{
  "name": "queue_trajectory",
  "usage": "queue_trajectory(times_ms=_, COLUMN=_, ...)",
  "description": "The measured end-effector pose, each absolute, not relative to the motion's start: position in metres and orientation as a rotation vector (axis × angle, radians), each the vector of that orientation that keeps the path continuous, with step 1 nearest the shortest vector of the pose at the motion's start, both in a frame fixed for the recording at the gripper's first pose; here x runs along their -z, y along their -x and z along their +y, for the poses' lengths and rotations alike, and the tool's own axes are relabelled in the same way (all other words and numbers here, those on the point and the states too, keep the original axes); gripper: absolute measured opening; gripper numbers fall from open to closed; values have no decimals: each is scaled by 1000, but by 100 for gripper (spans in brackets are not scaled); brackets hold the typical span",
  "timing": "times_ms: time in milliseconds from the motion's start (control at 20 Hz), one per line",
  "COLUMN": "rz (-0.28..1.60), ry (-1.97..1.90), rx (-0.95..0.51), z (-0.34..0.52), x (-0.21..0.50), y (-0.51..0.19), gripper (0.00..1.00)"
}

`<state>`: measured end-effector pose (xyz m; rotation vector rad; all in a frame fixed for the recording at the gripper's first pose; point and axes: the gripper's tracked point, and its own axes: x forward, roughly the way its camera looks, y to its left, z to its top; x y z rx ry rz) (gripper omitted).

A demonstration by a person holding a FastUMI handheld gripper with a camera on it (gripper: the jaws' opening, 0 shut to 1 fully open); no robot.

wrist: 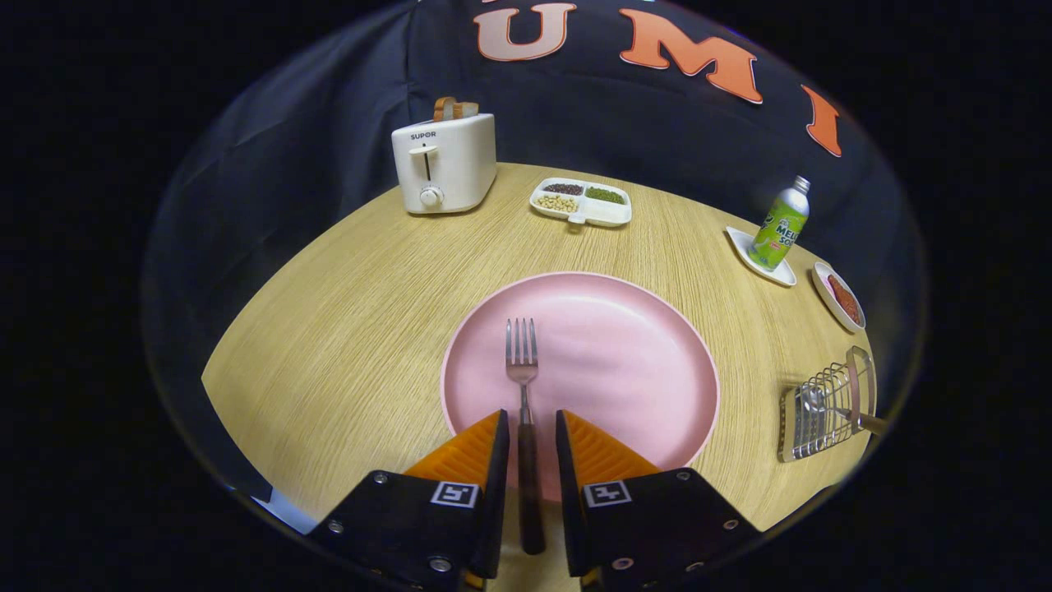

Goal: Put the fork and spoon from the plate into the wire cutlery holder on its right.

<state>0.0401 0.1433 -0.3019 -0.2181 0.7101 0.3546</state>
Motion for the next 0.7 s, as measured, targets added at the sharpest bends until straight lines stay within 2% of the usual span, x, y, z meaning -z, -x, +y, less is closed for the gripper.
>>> queue_trajectory(times_ms=100, rz=723, ry=211, rx=-358, z=144, x=306, y=-39, gripper=25)
queue_trajectory(times_ms=250, rz=725, ry=217, rx=-364, z=145, x=308, y=-41, gripper=9)
queue_trajectory(times_ms=400, rz=731, ry=219, rx=-350, z=141, x=305, y=-38, gripper=5)
queue_trajectory(times_ms=700, rz=750, ry=172, rx=-335, z=118, x=279, y=-31, gripper=5)
